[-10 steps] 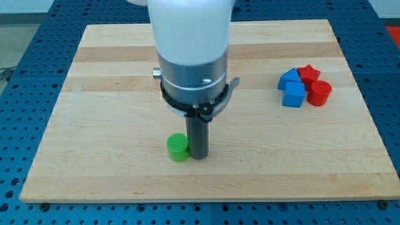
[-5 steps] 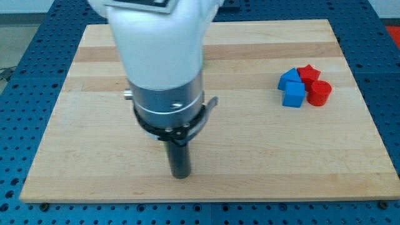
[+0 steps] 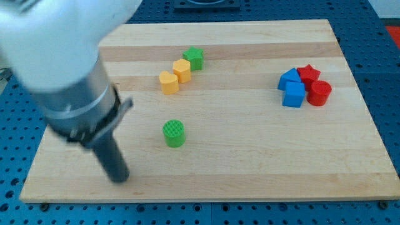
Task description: Move the green circle to the bottom left side of the yellow heart
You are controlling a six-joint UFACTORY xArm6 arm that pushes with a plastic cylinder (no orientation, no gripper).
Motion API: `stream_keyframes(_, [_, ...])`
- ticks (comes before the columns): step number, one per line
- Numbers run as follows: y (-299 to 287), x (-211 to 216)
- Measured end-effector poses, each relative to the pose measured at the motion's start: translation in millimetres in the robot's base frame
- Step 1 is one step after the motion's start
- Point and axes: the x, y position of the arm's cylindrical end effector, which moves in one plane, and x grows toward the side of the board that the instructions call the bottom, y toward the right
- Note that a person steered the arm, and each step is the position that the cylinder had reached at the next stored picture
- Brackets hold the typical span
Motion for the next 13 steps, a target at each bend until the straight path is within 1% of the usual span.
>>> stream_keyframes(1, [74,-1])
stream_keyframes(3, [135,-6])
stream_keyframes(4, [135,-7])
stream_keyframes(6, [101,-59])
stream_keyframes(9, [100,-134])
stream_keyframes(10, [98,-136])
stream_keyframes(11, [87,-111])
stream_keyframes(12, [86,-106])
stream_keyframes(13, [76,-128])
